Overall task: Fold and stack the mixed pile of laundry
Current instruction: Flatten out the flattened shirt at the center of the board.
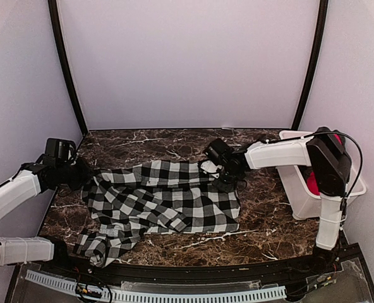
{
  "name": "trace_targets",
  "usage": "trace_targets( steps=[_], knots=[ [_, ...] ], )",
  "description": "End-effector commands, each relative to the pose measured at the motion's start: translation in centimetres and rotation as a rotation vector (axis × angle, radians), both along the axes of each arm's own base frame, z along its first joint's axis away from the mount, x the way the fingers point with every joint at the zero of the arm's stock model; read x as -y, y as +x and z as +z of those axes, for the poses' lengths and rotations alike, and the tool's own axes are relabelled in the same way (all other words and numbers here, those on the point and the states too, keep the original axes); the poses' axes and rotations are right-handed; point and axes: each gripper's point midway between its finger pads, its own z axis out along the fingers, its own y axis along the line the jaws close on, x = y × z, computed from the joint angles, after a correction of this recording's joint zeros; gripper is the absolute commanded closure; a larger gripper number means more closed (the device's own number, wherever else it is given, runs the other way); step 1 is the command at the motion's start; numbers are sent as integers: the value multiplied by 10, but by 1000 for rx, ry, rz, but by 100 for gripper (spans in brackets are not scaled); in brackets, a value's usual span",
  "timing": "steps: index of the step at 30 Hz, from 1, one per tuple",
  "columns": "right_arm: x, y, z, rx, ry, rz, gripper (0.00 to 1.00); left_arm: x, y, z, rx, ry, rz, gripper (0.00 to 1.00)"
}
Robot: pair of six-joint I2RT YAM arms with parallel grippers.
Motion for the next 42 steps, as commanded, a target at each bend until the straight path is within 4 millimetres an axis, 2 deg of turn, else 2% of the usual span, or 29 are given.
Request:
trace_targets(
  steps=[1, 2, 4, 5, 6, 11, 14, 15, 17, 18, 19, 20, 21, 22, 23, 24, 25, 28, 32, 38, 40, 42],
  knots=[
    [-9, 20, 72, 163, 79, -26, 100, 2, 14, 47, 129, 13, -38, 100],
    [-9, 23, 84, 186, 86, -32, 100, 2, 14, 55, 146, 20, -47, 100],
    [-8, 27, 111, 238, 104, -41, 100, 2, 17, 90, 227, 42, -66, 100],
    [-8, 28, 125, 264, 118, -43, 100, 2, 16, 97, 244, 60, -80, 100],
    [-6, 28, 143, 296, 136, -47, 100, 1, 16, 114, 285, 68, -79, 100],
    [4, 34, 214, 458, 190, -65, 100, -4, 13, 154, 370, 124, -86, 100],
    [11, 35, 249, 542, 200, -72, 100, -2, 13, 181, 424, 119, -91, 100],
    [14, 35, 260, 563, 205, -73, 100, -2, 13, 187, 435, 117, -93, 100],
    [20, 33, 285, 612, 227, -87, 100, -1, 8, 214, 491, 108, -94, 100],
    [23, 30, 300, 640, 250, -91, 100, 0, 7, 222, 510, 108, -99, 100],
    [26, 27, 312, 663, 269, -91, 100, 1, 2, 239, 552, 101, -108, 100],
    [30, 24, 327, 692, 287, -97, 100, 2, -1, 247, 573, 104, -116, 100],
    [32, 19, 339, 714, 301, -97, 100, 3, -8, 267, 620, 99, -125, 100],
    [35, 13, 352, 736, 319, -95, 100, 4, -12, 274, 635, 103, -134, 100],
    [37, 7, 366, 762, 332, -93, 100, 5, -21, 293, 681, 99, -146, 100],
    [38, -1, 380, 790, 350, -86, 100, 6, -26, 301, 700, 102, -155, 100],
    [38, -10, 393, 815, 366, -73, 100, 8, -36, 318, 743, 95, -173, 100],
    [35, -39, 429, 896, 398, -32, 100, 16, -59, 345, 813, 75, -227, 100],
    [30, -76, 465, 980, 403, 7, 100, 26, -103, 386, 947, 43, -308, 100],
    [27, -137, 520, 1167, 381, 38, 100, 30, -162, 431, 1091, 28, -372, 100],
    [30, -158, 542, 1242, 391, 35, 100, 30, -177, 444, 1128, 23, -376, 100],
    [42, -177, 566, 1312, 444, -15, 100, 31, -190, 456, 1160, 14, -388, 100]
  ],
)
